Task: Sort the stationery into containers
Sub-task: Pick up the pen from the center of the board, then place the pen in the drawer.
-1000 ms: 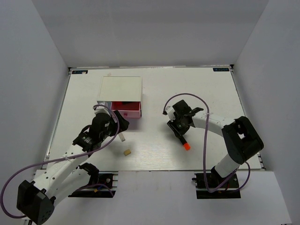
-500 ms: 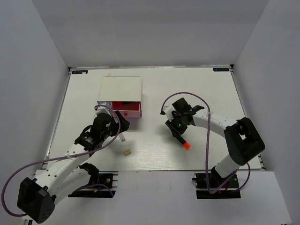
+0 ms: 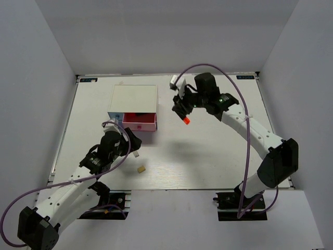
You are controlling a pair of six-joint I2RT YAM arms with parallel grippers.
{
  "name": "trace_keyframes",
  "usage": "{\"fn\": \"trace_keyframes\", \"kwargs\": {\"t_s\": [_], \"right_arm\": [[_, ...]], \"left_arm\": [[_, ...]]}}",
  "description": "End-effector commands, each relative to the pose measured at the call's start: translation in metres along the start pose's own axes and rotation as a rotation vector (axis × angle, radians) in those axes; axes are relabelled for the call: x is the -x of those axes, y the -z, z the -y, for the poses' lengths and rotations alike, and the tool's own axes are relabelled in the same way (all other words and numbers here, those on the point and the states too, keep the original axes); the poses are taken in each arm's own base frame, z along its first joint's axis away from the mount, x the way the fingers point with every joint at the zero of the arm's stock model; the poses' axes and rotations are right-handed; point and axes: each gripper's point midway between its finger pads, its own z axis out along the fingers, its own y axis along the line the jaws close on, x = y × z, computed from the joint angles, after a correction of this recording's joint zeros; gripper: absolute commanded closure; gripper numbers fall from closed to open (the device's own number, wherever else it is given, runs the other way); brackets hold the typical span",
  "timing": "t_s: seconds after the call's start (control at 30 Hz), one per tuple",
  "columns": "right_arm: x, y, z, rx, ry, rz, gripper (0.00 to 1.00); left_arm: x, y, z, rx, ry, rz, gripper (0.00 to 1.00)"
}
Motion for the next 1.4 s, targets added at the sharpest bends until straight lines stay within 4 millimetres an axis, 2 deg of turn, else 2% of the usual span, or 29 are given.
{"fn": "trace_keyframes", "kwargs": {"t_s": [0.0, 0.03, 0.07, 0.1, 0.13, 0.3, 0.33, 0.4, 0.5, 0.6, 0.63, 0.83, 0.97, 1.17, 1.37], "right_arm": [[0.074, -0.004, 0.005, 0.060, 0.072, 0.205, 0.81], [0.089, -0.004, 0.007, 0.057, 0.086, 0.253, 0.81], [0.095, -0.009, 0.006, 0.068, 0.094, 0.272, 0.81], [0.119, -0.008, 0.003, 0.085, 0.135, 0.337, 0.81], [0.127, -0.013, 0.005, 0.086, 0.136, 0.369, 0.81], [0.173, -0.020, -0.011, 0.154, 0.185, 0.523, 0.81], [0.176, -0.029, -0.017, 0.185, 0.173, 0.531, 0.81], [0.186, -0.035, -0.022, 0.199, 0.197, 0.575, 0.81], [0.190, -0.047, -0.032, 0.228, 0.210, 0.602, 0.81], [0.189, -0.061, -0.038, 0.261, 0.197, 0.596, 0.81], [0.179, -0.072, -0.038, 0.281, 0.178, 0.575, 0.80], [0.164, -0.085, -0.044, 0.333, 0.174, 0.552, 0.80], [0.143, -0.097, -0.050, 0.369, 0.174, 0.505, 0.78], [0.123, -0.113, -0.045, 0.363, 0.178, 0.451, 0.63], [0.111, -0.116, -0.045, 0.366, 0.184, 0.422, 0.49]], "left_arm": [[-0.002, 0.004, -0.005, 0.007, 0.007, 0.008, 0.06], [-0.002, 0.004, -0.007, 0.019, 0.006, 0.008, 0.06], [-0.004, 0.005, -0.009, 0.019, 0.015, 0.009, 0.06], [-0.004, 0.005, -0.009, 0.018, 0.015, 0.009, 0.06], [-0.004, 0.005, -0.009, 0.018, 0.015, 0.009, 0.06], [-0.008, 0.003, -0.012, 0.026, 0.022, 0.002, 0.06], [-0.008, 0.003, -0.012, 0.026, 0.022, 0.002, 0.06], [-0.008, 0.003, -0.012, 0.026, 0.022, 0.002, 0.06], [-0.006, 0.003, -0.010, 0.020, 0.024, 0.008, 0.06], [-0.006, 0.003, -0.010, 0.020, 0.024, 0.008, 0.06], [-0.006, 0.003, -0.010, 0.020, 0.024, 0.008, 0.06], [-0.008, 0.002, -0.011, 0.020, 0.024, 0.008, 0.06], [-0.006, 0.000, -0.009, 0.013, 0.026, 0.015, 0.06], [-0.002, -0.006, -0.004, 0.007, 0.018, 0.021, 0.06], [0.013, -0.015, 0.006, -0.012, -0.021, 0.071, 0.07]]}}
